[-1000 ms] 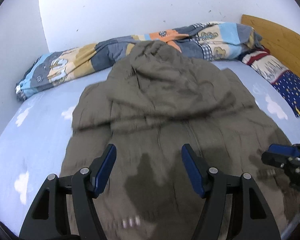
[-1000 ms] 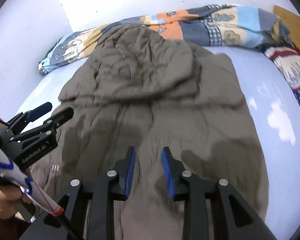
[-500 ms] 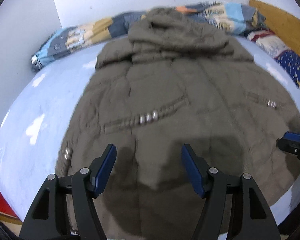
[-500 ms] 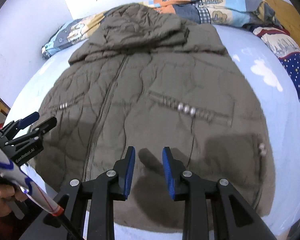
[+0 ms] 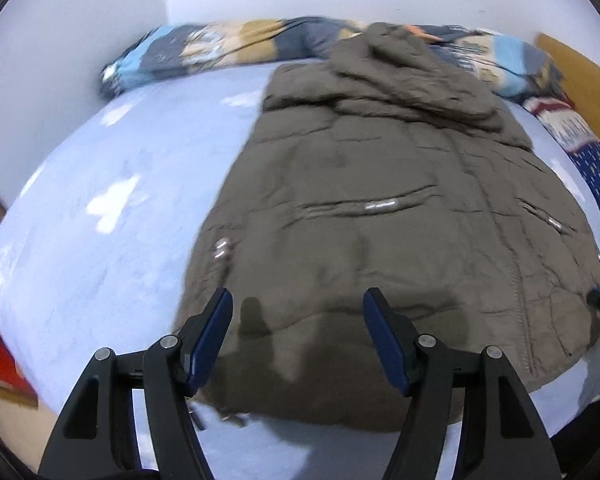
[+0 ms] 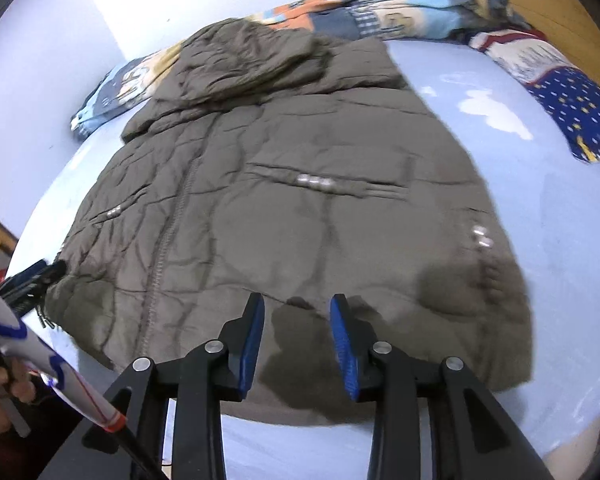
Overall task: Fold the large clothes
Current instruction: 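Move both tools toward the jacket hem with the beaded drawstring, then lower both tools onto the hem edge beside the drawstring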
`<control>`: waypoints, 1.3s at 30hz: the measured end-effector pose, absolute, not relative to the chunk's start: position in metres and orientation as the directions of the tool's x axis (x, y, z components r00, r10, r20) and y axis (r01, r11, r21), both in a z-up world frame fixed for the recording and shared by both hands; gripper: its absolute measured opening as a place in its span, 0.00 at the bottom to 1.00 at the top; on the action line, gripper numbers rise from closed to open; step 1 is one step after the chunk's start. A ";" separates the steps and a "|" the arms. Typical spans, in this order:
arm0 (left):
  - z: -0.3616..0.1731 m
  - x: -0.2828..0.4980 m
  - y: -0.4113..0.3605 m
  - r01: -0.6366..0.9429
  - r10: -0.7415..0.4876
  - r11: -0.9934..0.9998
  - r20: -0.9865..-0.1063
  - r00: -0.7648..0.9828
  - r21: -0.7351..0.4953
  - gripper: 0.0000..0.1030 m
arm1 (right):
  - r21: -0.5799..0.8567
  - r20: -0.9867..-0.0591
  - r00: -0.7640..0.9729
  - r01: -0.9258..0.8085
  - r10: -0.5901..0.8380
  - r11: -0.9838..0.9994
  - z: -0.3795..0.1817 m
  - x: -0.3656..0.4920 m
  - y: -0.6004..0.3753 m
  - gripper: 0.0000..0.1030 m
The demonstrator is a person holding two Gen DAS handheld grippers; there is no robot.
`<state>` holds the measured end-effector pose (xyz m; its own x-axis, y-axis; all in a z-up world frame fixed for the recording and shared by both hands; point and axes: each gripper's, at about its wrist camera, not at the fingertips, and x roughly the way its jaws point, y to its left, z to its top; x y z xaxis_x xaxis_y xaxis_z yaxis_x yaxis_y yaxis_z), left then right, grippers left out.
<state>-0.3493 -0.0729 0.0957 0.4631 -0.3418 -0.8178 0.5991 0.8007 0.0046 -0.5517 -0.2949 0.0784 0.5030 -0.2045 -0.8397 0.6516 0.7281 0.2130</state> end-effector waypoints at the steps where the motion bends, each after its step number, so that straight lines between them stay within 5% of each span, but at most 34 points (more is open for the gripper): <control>1: 0.091 -0.346 -0.071 0.587 -0.330 0.810 -0.831 0.448 -0.006 0.65 | 0.215 -0.848 0.492 0.660 -0.197 0.720 0.074 -0.555 -0.298 0.39; 15: 0.082 -0.331 -0.063 0.526 -0.317 0.850 -0.836 0.448 -0.040 0.65 | 0.275 -0.819 0.496 0.780 -0.289 0.562 0.084 -0.608 -0.344 0.43; 23: 0.068 -0.331 -0.079 0.553 -0.278 0.832 -0.826 0.490 0.048 0.76 | 0.263 -0.848 0.472 0.770 -0.242 0.582 0.068 -0.610 -0.346 0.46; 31: 0.094 -0.310 -0.034 0.479 -0.325 0.876 -0.797 0.509 -0.051 0.76 | 0.371 -0.780 0.527 0.823 -0.337 0.430 0.084 -0.660 -0.370 0.49; 39: 0.065 -0.277 0.005 0.309 -0.375 0.912 -0.856 0.357 -0.271 0.76 | 0.523 -0.776 0.584 0.806 -0.239 0.277 0.058 -0.678 -0.384 0.57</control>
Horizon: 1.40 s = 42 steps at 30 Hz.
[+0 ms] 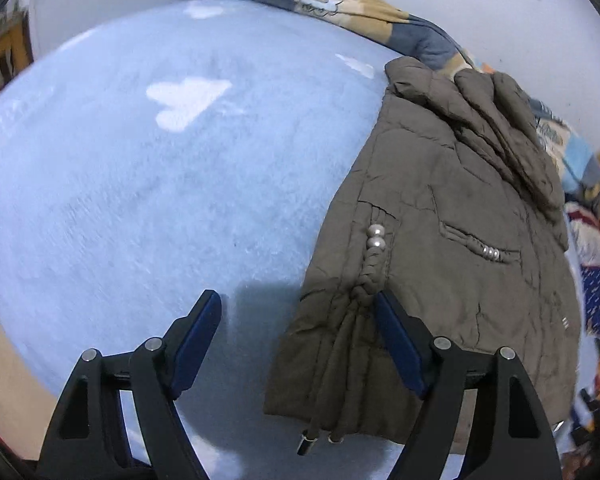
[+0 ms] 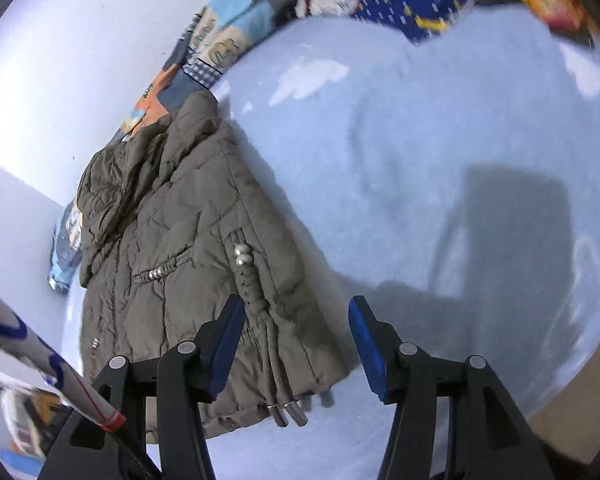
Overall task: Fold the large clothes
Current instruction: 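Lower both tools onto the hem edge beside the drawstring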
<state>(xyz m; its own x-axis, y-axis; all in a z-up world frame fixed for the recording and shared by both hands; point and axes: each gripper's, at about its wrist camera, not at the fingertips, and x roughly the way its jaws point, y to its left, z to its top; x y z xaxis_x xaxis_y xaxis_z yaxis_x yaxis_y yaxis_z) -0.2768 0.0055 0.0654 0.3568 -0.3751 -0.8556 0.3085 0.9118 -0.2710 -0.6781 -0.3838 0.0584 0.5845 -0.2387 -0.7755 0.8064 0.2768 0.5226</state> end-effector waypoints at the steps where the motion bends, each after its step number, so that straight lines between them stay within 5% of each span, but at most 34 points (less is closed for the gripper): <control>1: 0.066 -0.277 0.004 0.313 -0.373 0.912 -0.855 0.361 -0.265 0.76 | 0.525 -0.776 0.587 0.804 -0.231 0.279 0.058 -0.676 -0.383 0.57; 23: 0.060 -0.289 -0.006 0.363 -0.373 0.902 -0.849 0.374 -0.236 0.76 | 0.509 -0.811 0.556 0.825 -0.184 0.247 0.038 -0.672 -0.384 0.57; 33: 0.069 -0.311 -0.030 0.464 -0.280 0.886 -0.819 0.501 -0.019 0.76 | 0.490 -0.818 0.546 0.826 -0.180 0.278 0.038 -0.663 -0.377 0.62; 42: 0.070 -0.316 -0.038 0.487 -0.253 0.872 -0.805 0.537 0.051 0.76 | 0.487 -0.814 0.549 0.823 -0.187 0.294 0.038 -0.661 -0.374 0.57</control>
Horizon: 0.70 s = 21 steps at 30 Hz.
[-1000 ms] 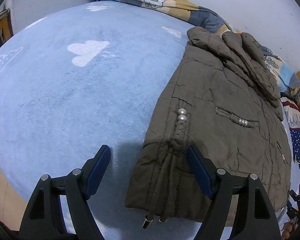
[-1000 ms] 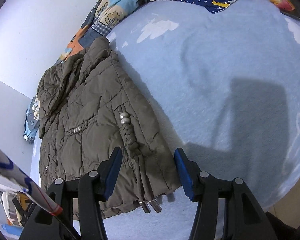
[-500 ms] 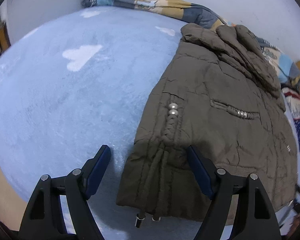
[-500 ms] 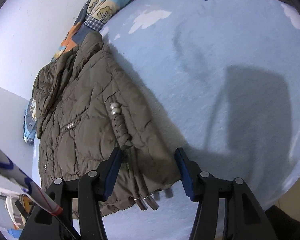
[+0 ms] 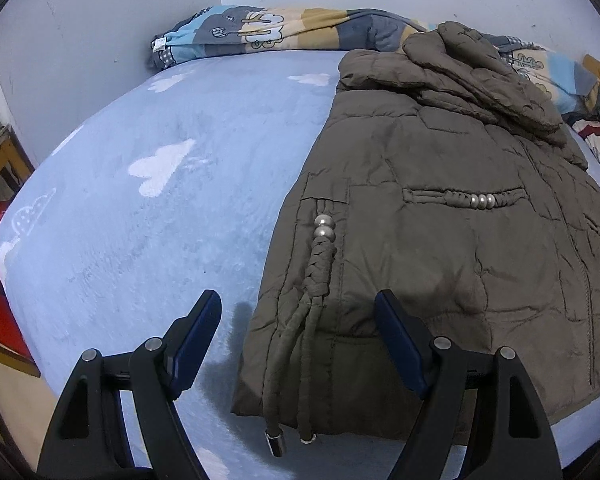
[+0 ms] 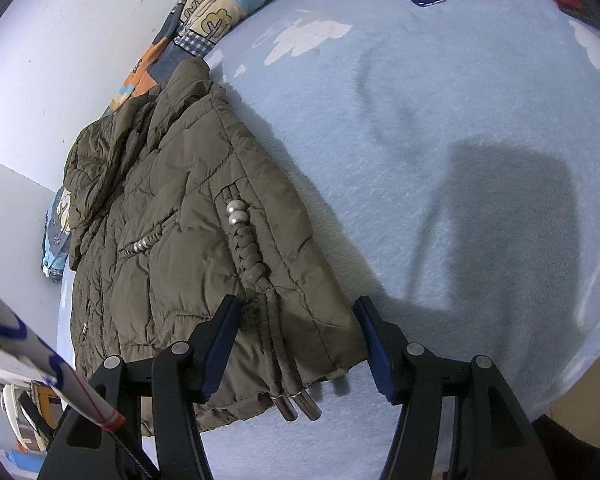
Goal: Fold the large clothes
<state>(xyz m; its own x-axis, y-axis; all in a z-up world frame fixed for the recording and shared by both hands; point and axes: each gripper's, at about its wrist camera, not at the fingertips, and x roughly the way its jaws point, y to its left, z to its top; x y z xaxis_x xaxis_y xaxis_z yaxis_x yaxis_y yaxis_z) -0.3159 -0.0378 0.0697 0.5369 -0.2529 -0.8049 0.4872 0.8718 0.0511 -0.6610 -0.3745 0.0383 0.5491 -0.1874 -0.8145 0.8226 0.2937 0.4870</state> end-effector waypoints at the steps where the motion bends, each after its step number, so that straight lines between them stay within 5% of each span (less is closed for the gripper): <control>1: 0.070 -0.316 -0.038 0.487 -0.252 0.872 -0.804 0.539 0.053 0.76 | 0.491 -0.811 0.556 0.816 -0.181 0.306 0.039 -0.659 -0.374 0.41; 5: 0.071 -0.316 -0.039 0.490 -0.252 0.870 -0.802 0.541 0.057 0.75 | 0.456 -0.813 0.545 0.814 -0.203 0.360 0.046 -0.652 -0.367 0.21; 8: 0.071 -0.319 -0.041 0.508 -0.266 0.860 -0.802 0.534 0.053 0.66 | 0.455 -0.805 0.553 0.809 -0.217 0.373 0.051 -0.652 -0.365 0.17; 11: 0.073 -0.323 -0.044 0.529 -0.272 0.846 -0.796 0.540 0.070 0.57 | 0.463 -0.787 0.568 0.801 -0.239 0.379 0.059 -0.654 -0.362 0.15; 21: 0.072 -0.322 -0.045 0.524 -0.274 0.850 -0.806 0.525 0.052 0.59 | 0.496 -0.788 0.580 0.797 -0.207 0.345 0.053 -0.655 -0.368 0.20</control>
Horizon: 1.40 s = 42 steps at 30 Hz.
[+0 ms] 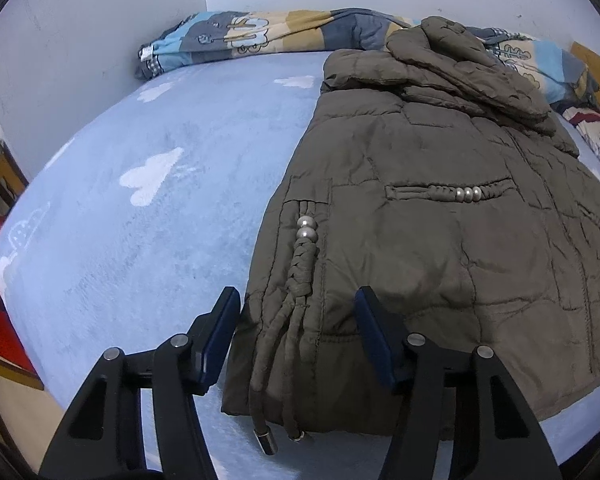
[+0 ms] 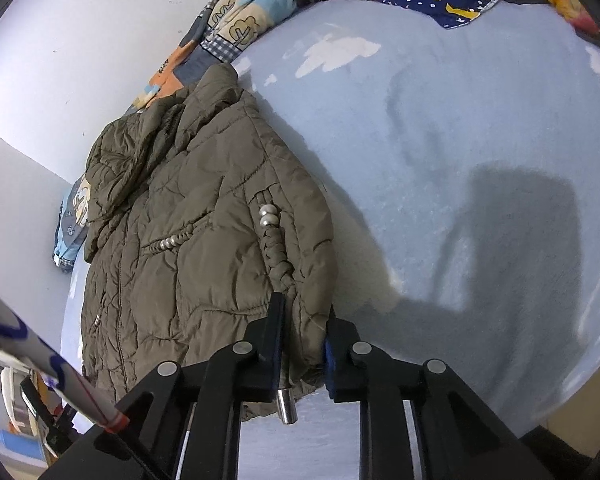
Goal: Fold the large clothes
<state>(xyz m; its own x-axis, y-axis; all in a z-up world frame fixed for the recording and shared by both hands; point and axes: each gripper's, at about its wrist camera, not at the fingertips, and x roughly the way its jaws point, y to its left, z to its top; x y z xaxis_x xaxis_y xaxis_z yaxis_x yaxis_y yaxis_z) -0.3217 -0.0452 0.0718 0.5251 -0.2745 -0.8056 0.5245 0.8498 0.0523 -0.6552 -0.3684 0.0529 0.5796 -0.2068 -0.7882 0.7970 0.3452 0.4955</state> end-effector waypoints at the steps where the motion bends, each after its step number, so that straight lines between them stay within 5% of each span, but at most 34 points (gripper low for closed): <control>1: 0.073 -0.318 -0.041 0.519 -0.284 0.855 -0.811 0.511 0.028 0.60 | 0.495 -0.790 0.578 0.798 -0.205 0.342 0.052 -0.655 -0.369 0.22; 10: 0.058 -0.272 0.027 0.272 -0.479 0.871 -0.829 0.289 -0.409 0.64 | 0.517 -0.791 0.583 0.799 -0.188 0.306 0.048 -0.659 -0.372 0.42; 21: 0.052 -0.296 0.000 0.367 -0.497 0.844 -0.827 0.263 -0.391 0.63 | 0.569 -0.778 0.609 0.788 -0.154 0.237 0.033 -0.660 -0.373 0.54; 22: 0.054 -0.299 -0.005 0.384 -0.496 0.842 -0.823 0.276 -0.379 0.54 | 0.579 -0.771 0.620 0.778 -0.146 0.245 0.032 -0.658 -0.372 0.49; 23: 0.056 -0.302 -0.008 0.400 -0.496 0.840 -0.818 0.290 -0.367 0.48 | 0.580 -0.768 0.624 0.773 -0.142 0.259 0.033 -0.656 -0.372 0.27; 25: 0.062 -0.305 -0.012 0.431 -0.505 0.830 -0.807 0.308 -0.355 0.24 | 0.573 -0.758 0.630 0.768 -0.171 0.288 0.041 -0.655 -0.368 0.15; 42: 0.108 -0.336 -0.003 0.538 -0.527 0.799 -0.744 0.410 -0.269 0.16 | 0.488 -0.666 0.657 0.742 -0.354 0.459 0.112 -0.677 -0.323 0.10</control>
